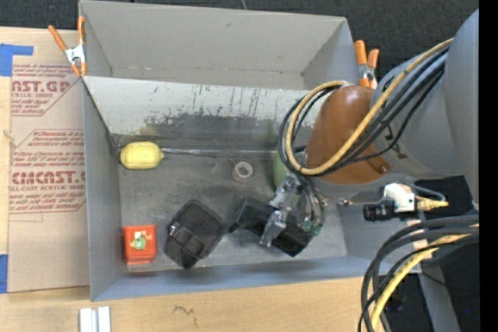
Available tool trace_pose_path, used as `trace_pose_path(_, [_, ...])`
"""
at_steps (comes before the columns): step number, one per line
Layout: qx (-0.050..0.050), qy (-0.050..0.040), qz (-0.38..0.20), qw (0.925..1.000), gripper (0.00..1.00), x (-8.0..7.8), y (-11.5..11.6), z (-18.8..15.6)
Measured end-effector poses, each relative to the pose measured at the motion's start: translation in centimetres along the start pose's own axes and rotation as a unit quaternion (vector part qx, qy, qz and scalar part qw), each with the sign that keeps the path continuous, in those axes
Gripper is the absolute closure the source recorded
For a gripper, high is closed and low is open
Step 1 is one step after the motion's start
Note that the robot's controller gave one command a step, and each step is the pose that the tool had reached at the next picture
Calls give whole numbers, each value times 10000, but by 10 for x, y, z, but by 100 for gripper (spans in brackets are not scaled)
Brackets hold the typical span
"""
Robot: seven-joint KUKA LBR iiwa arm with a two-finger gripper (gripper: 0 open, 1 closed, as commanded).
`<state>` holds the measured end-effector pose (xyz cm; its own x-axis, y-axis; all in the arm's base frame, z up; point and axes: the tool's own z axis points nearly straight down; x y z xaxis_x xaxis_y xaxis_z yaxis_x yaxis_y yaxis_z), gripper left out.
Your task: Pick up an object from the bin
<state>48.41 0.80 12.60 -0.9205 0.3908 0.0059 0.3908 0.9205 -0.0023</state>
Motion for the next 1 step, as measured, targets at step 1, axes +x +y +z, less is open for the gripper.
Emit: trace_pose_path(1, [-8, -19, 2, 10000, 100, -1, 0, -10])
